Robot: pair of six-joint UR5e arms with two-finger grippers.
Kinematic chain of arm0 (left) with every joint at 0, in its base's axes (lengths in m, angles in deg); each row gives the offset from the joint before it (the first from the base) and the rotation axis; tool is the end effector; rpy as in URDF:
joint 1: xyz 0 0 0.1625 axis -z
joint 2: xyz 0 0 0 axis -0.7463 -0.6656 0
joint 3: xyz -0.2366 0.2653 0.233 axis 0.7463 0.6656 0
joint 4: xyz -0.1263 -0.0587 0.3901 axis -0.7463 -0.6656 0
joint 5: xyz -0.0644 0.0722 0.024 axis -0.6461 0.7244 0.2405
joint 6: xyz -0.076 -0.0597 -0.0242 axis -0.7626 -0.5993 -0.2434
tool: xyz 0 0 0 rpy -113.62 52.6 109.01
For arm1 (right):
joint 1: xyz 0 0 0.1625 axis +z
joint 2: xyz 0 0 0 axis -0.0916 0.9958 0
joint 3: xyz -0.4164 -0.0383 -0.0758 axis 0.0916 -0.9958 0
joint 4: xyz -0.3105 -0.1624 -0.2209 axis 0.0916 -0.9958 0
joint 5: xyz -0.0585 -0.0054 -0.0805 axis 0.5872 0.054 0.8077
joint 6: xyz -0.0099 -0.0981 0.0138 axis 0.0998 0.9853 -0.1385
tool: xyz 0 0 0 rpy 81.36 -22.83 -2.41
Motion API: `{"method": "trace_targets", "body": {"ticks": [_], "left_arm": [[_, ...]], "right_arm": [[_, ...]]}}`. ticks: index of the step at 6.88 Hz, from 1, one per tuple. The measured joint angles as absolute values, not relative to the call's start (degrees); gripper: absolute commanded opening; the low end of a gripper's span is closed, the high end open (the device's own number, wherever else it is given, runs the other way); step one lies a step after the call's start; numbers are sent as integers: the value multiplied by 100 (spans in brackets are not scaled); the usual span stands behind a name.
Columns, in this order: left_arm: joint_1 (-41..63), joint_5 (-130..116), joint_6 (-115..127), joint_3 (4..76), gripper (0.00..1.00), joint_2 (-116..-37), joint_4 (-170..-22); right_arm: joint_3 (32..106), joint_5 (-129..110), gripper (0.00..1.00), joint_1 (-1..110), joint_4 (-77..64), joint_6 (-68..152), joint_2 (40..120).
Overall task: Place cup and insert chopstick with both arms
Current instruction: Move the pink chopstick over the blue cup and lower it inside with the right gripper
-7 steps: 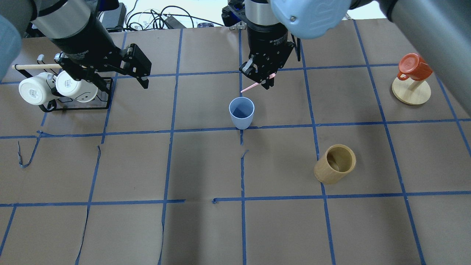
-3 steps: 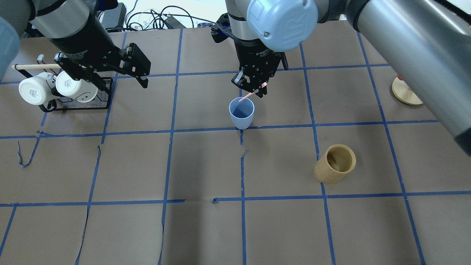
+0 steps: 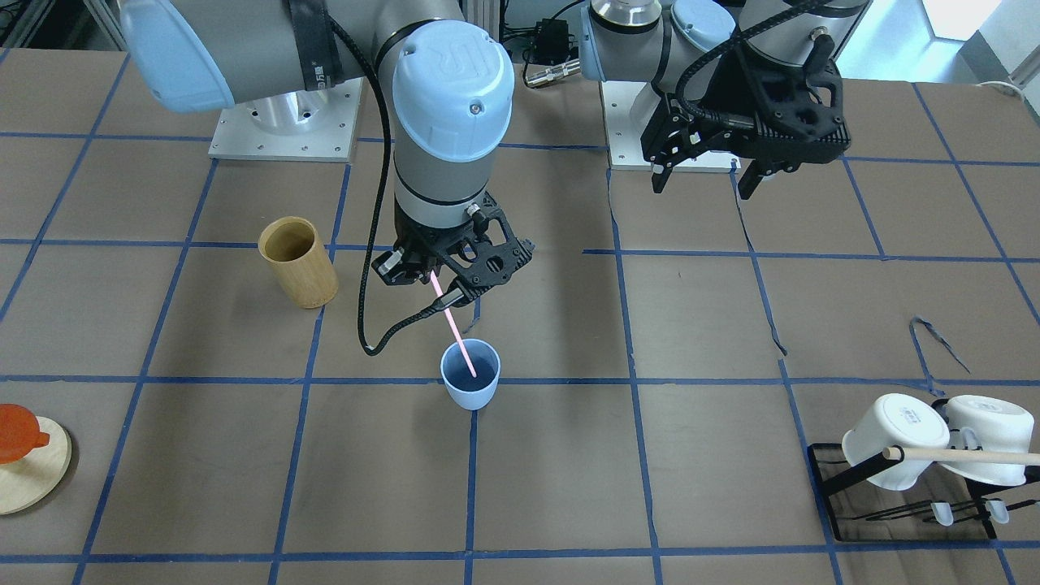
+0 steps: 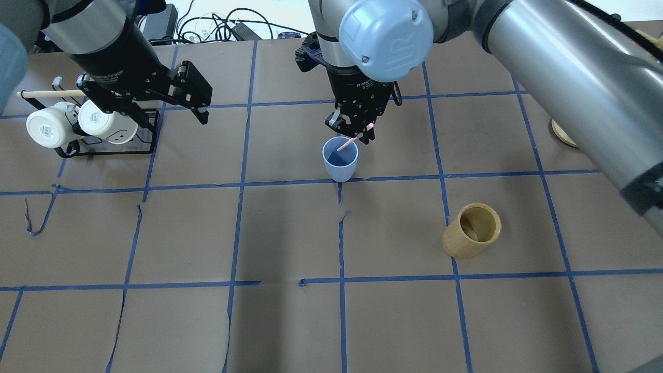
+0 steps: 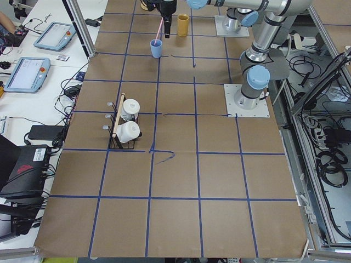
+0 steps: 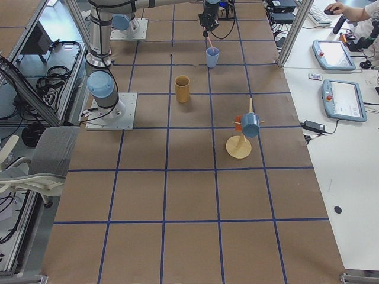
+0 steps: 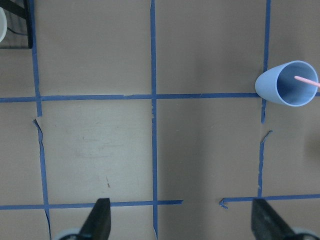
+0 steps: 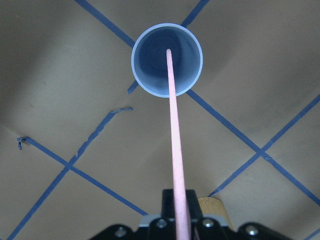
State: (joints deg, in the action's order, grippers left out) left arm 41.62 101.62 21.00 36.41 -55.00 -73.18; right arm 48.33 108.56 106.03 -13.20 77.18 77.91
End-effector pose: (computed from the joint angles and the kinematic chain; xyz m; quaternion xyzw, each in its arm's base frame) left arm -0.1374 -0.4805 0.5211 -0.0024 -0.9996 0.0131 0.0252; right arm 0.3453 -0.5430 0.4069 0.3443 -0.9329 -0.0956 0.0453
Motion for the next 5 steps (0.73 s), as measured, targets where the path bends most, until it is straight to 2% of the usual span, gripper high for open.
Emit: {"method": "trace_targets", "body": {"ticks": [3, 4, 5], "left_arm": [[4161, 10162, 2101, 3640, 100, -5500, -7318], [4163, 10162, 2101, 3643, 100, -5500, -7318], [4164, 10162, 2101, 3645, 100, -5500, -7318]], "right_arm": [[4895, 10840, 0, 10609, -1453, 7862, 7598], [4995, 10836, 3, 10609, -1602, 7877, 7557], [5090, 10832, 20, 10611, -1771, 7877, 7527]]}}
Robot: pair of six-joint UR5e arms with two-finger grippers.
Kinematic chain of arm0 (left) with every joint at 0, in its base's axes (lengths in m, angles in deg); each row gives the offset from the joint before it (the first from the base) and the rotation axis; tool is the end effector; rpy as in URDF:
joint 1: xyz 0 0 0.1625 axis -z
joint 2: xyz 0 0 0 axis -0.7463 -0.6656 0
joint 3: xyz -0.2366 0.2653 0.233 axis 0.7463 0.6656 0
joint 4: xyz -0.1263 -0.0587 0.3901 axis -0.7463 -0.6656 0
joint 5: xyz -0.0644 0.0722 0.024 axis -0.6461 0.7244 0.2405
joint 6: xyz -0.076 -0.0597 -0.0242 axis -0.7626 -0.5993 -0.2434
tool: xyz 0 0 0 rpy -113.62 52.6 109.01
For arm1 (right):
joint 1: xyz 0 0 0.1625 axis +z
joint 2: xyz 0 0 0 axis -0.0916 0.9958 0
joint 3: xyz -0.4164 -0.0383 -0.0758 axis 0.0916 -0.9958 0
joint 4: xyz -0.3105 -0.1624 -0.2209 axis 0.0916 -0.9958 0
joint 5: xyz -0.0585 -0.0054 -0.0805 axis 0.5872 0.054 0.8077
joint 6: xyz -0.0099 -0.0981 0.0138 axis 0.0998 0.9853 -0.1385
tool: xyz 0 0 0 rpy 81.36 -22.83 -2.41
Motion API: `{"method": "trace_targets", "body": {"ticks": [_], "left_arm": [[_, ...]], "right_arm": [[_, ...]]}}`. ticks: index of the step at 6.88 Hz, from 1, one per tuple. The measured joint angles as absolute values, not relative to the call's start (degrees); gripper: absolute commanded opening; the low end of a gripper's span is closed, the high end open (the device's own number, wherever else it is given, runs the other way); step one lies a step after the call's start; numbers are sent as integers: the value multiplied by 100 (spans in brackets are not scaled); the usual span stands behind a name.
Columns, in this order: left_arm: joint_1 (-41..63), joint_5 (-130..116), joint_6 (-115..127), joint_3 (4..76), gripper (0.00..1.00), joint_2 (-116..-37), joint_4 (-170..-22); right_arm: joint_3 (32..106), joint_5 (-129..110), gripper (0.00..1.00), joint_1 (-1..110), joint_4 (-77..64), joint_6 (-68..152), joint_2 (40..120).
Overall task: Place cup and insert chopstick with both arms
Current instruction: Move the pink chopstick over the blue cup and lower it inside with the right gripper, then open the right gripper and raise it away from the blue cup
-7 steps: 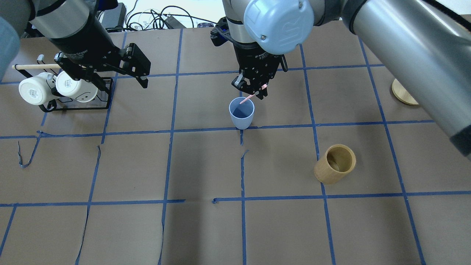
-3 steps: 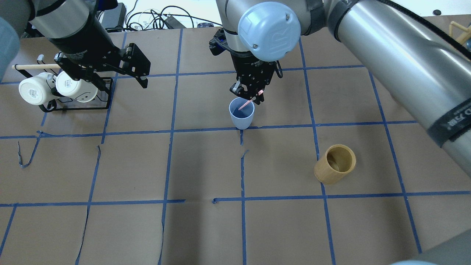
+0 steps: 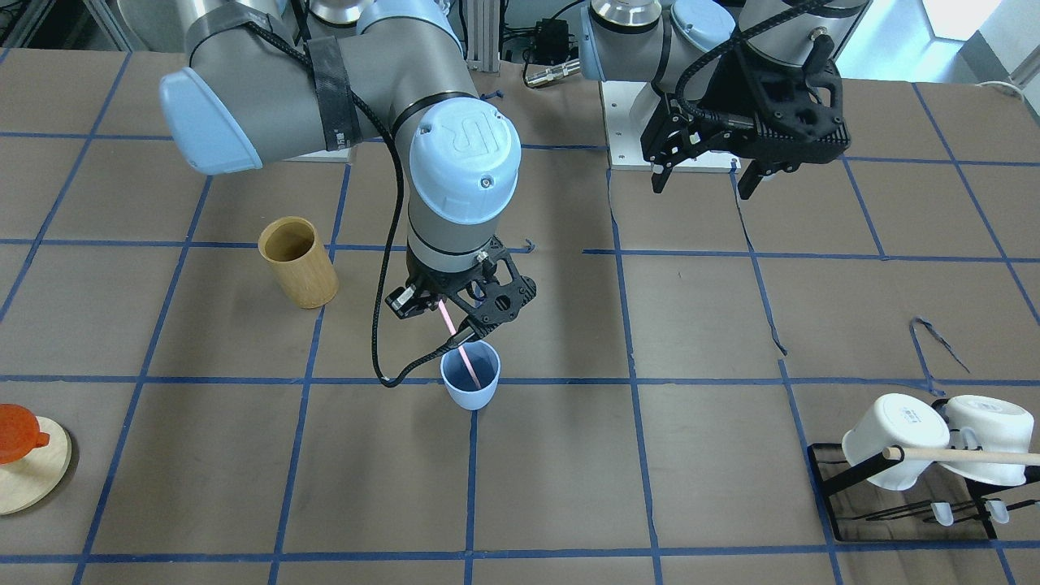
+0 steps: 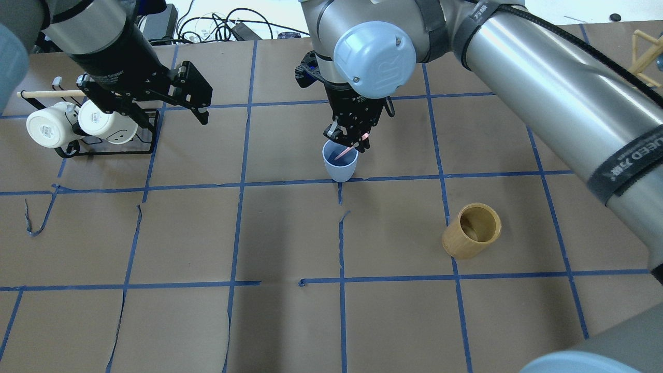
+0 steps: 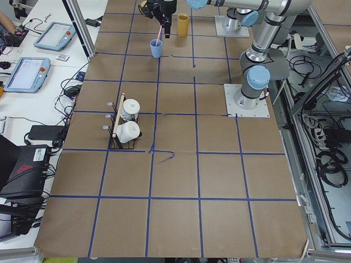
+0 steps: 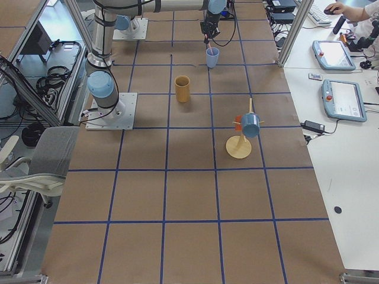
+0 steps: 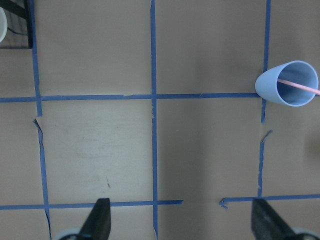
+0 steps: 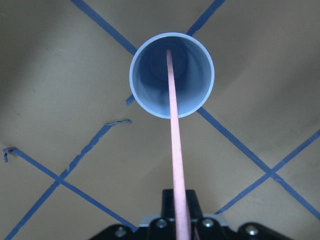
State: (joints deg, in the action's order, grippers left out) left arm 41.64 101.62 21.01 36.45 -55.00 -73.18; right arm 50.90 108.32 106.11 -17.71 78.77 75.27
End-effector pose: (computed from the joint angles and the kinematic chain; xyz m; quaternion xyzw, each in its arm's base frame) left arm -0.1376 -0.4804 0.5207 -0.0027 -0.9996 0.0128 0.0252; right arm 0.3508 -0.5535 0.3627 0.3578 -0.9272 -0.1022 0.0420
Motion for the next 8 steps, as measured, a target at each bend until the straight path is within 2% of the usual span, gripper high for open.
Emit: {"method": "trace_targets", "body": {"ticks": [2, 4, 7, 8], "left_arm": [[4164, 10162, 2101, 3646, 100, -5500, -7318], [4159, 10162, 2111, 3644, 100, -5500, -7318], [4156, 10164, 2126, 3643, 100, -5500, -7318], [4155, 10166, 2127, 3642, 100, -5500, -7318]], "right_arm": [[5165, 10827, 46, 10638, -1878, 7843, 7511], [5171, 10832, 59, 10644, -1958, 7831, 7528], [5013, 10829, 69, 10601, -2210, 7856, 7724], [4963, 10839, 95, 10541, -2446, 7836, 7848]]}}
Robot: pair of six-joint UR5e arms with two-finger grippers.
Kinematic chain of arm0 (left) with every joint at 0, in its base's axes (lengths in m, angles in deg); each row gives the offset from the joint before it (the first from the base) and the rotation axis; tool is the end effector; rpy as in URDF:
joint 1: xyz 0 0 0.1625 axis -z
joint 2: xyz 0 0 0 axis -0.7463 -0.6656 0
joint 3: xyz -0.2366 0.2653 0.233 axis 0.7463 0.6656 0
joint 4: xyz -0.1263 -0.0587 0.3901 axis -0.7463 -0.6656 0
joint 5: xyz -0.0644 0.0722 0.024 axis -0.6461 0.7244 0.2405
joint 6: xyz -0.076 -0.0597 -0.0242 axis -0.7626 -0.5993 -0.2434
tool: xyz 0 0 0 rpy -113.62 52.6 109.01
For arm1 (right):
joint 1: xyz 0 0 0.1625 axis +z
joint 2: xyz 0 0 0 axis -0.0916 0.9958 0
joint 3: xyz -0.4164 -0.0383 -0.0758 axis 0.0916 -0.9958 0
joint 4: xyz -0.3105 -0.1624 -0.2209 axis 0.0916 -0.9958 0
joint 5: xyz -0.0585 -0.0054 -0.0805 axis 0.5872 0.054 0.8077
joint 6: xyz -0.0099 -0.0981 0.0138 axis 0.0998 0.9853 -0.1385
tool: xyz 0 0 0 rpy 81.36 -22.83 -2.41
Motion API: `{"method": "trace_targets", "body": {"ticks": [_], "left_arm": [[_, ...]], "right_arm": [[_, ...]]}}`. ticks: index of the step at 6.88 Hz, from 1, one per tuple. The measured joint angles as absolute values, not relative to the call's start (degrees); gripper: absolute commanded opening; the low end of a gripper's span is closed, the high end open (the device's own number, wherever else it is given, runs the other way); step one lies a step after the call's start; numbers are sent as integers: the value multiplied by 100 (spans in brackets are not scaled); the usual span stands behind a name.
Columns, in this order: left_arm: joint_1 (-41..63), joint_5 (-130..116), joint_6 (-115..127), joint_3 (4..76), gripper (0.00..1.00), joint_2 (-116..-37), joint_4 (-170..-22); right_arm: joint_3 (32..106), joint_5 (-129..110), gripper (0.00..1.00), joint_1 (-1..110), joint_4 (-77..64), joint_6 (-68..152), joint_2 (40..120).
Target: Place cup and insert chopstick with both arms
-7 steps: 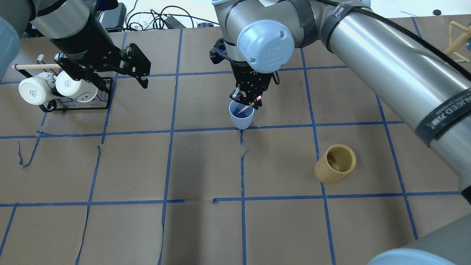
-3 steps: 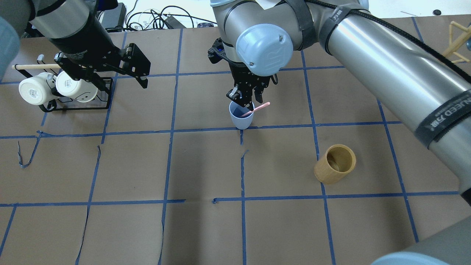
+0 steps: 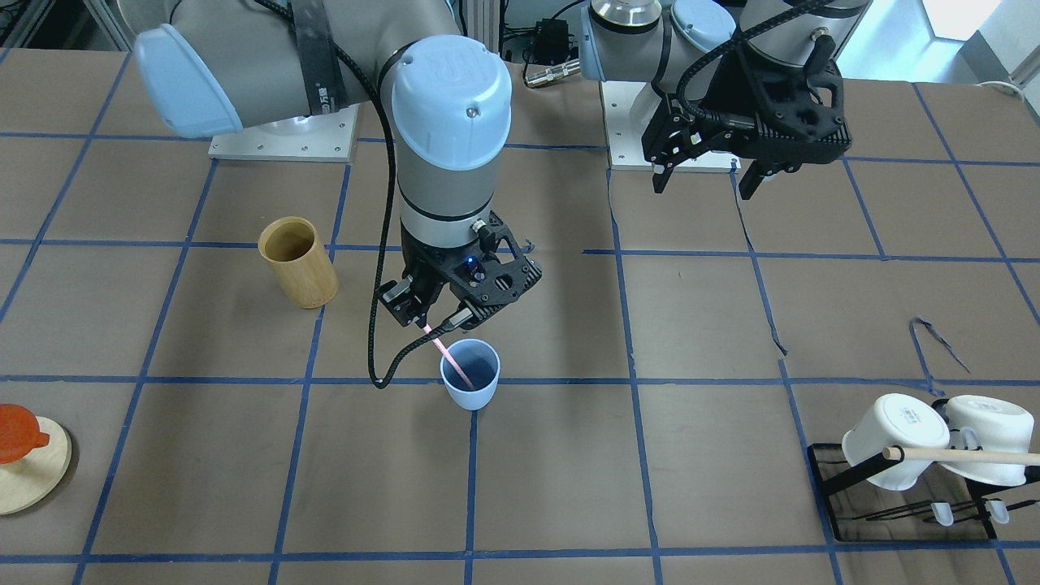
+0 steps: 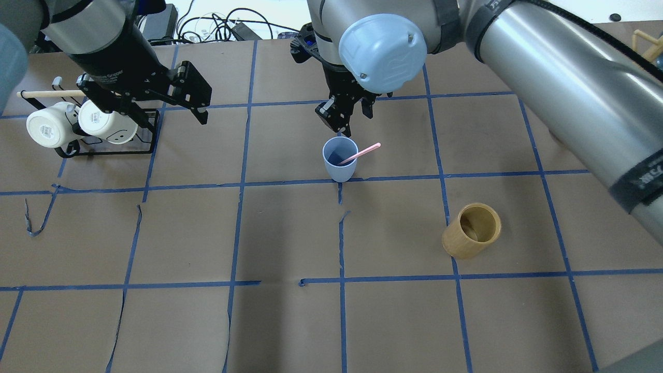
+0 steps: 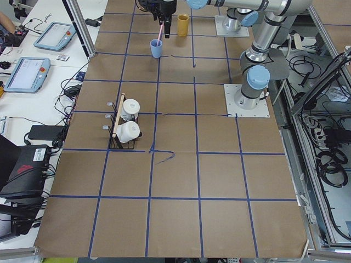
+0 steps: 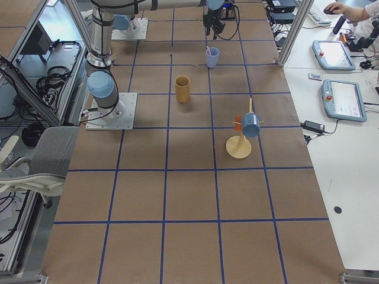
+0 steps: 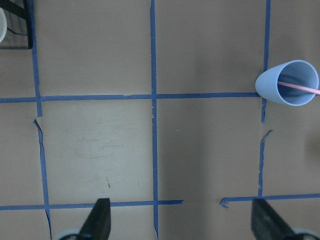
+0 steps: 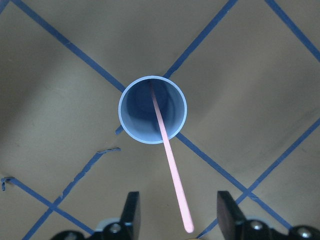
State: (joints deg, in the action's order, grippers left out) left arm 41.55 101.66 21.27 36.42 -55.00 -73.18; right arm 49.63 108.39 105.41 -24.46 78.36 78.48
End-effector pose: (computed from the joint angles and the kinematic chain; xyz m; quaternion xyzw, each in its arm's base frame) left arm -0.1368 -0.4806 0.5210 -0.0041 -0.9996 0.0131 0.0248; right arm 0.3452 -0.5612 0.4198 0.3468 -0.9370 -0.0046 0.0420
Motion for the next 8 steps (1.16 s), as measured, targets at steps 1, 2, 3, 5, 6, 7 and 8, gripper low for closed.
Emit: {"method": "trace_targets", "body": {"ticks": [1, 2, 3, 5, 6, 7, 8], "left_arm": [[4155, 10164, 2127, 3642, 100, -5500, -7318], [4155, 10163, 2129, 3643, 100, -5500, -7318], [4155, 10162, 2133, 3643, 100, -5500, -7318], [4155, 10162, 2135, 3641, 100, -5501, -7318], [4155, 10162, 2136, 3641, 100, -5500, -7318], [4155, 10162, 2138, 3641, 100, -5499, -7318], [4154, 10164, 2142, 3641, 100, -5494, -7318]], "right_arm": [[4976, 10860, 100, 10361, -2903, 7820, 8056], [5006, 10809, 100, 10011, -3128, 7813, 8296], [5087, 10705, 100, 9625, -3040, 7762, 8621], [5387, 10581, 100, 8938, -2589, 7479, 9308], [5603, 10537, 100, 8707, -2502, 7235, 9570], [5884, 10421, 100, 8596, -2465, 7004, 9812], [6110, 10290, 100, 8553, -2431, 6913, 10003]]}}
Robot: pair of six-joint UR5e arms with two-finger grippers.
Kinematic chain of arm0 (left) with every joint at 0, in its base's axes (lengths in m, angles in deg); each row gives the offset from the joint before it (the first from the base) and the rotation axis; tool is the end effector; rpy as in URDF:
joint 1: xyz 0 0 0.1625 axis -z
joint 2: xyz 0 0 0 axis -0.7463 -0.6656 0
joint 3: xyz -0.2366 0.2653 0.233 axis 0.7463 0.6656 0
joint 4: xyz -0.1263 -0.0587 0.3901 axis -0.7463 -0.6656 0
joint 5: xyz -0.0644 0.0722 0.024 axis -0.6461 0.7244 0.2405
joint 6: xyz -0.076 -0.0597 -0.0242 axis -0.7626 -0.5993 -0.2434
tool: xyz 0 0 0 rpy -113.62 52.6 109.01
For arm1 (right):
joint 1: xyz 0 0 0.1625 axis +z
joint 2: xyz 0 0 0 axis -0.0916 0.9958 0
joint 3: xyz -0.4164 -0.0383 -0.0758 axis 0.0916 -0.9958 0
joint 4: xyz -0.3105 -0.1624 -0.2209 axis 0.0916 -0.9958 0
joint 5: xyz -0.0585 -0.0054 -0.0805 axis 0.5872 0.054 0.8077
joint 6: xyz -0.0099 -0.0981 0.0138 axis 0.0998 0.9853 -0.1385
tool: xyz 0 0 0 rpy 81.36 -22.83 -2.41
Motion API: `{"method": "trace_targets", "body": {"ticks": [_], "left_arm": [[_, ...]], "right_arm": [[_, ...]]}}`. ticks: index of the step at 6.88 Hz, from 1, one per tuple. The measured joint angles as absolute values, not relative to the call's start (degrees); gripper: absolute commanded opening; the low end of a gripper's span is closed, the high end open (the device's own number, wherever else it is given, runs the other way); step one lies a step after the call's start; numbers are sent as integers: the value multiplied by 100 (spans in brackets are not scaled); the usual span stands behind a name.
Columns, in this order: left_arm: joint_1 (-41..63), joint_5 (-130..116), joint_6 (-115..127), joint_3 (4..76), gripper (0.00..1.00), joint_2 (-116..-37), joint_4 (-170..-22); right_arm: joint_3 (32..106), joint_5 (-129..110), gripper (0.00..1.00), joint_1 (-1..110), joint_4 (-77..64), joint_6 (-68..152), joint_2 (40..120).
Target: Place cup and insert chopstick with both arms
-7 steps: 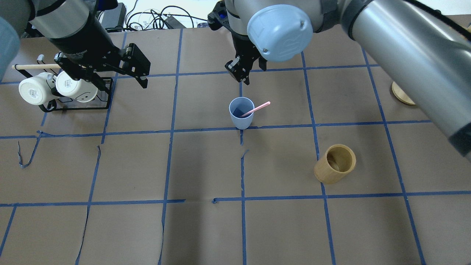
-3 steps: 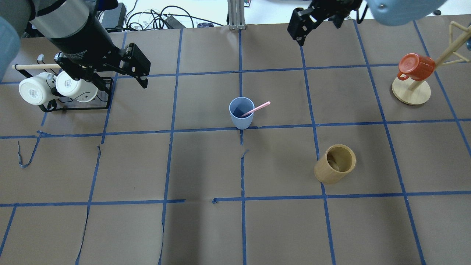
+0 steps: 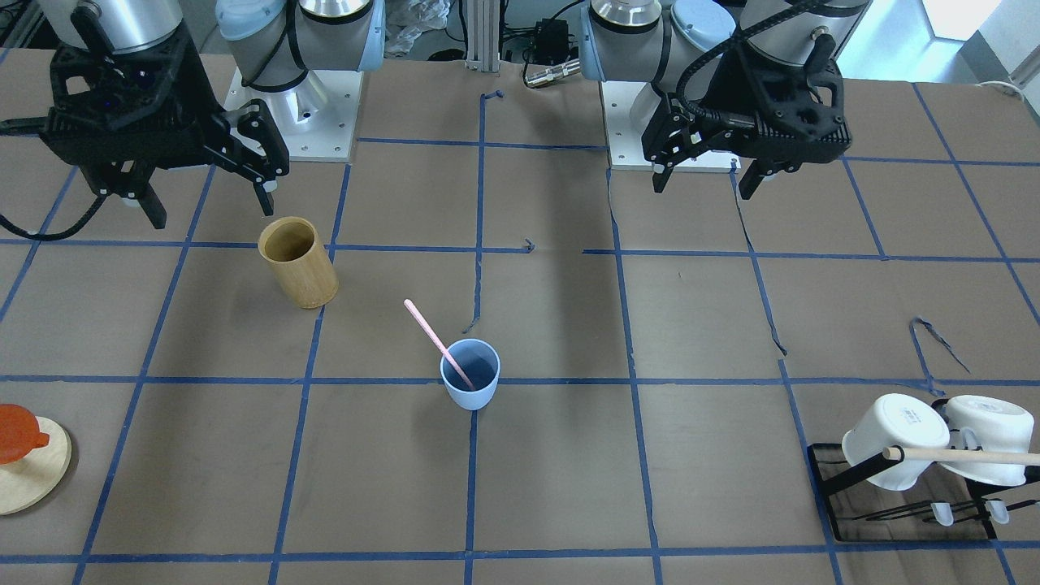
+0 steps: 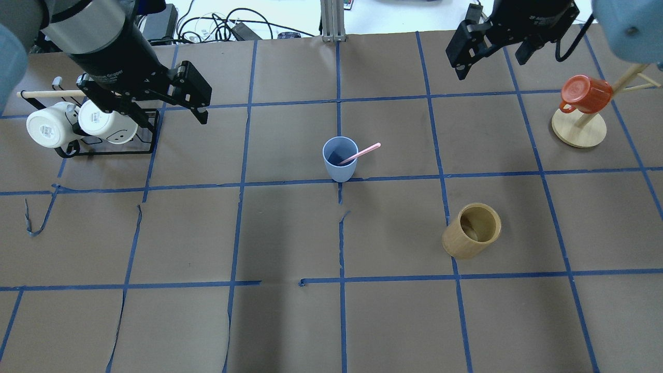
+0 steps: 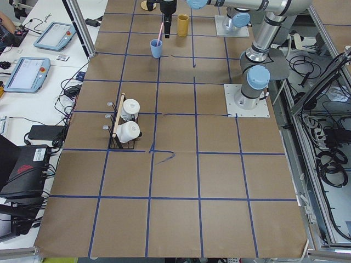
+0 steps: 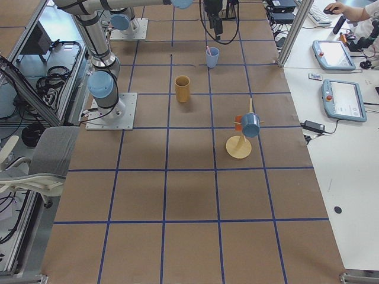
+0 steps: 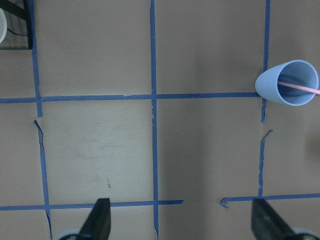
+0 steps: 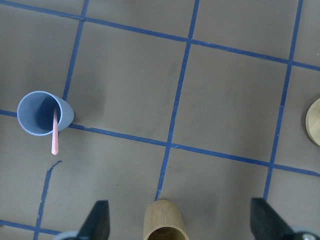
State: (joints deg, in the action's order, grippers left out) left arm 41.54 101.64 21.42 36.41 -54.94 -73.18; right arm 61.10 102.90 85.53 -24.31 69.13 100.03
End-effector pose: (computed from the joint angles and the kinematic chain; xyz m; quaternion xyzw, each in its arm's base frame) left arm -0.1367 -0.4803 0.5216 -0.0054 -0.9996 0.0138 0.0250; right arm 0.1414 -0.5053 0.5372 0.1002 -0.9916 0.0819 0.0011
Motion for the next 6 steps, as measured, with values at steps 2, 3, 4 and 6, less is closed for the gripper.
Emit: {"method": "trace_targets", "body": {"ticks": [2, 3, 4, 6], "left_arm": [[4142, 10168, 2144, 3648, 100, -5492, -7318], [4140, 10165, 2144, 3647, 100, -5492, -7318], [4139, 10163, 2145, 3644, 100, -5492, -7318], [4138, 10162, 2149, 3642, 100, -5492, -7318]], "right_arm": [[6175, 10193, 100, 8481, -2327, 6879, 10098], [6139, 10189, 100, 8439, -2241, 6864, 10095], [6118, 10214, 100, 8411, -2181, 6840, 10102], [6108, 10253, 100, 8391, -2141, 6821, 10116]]}}
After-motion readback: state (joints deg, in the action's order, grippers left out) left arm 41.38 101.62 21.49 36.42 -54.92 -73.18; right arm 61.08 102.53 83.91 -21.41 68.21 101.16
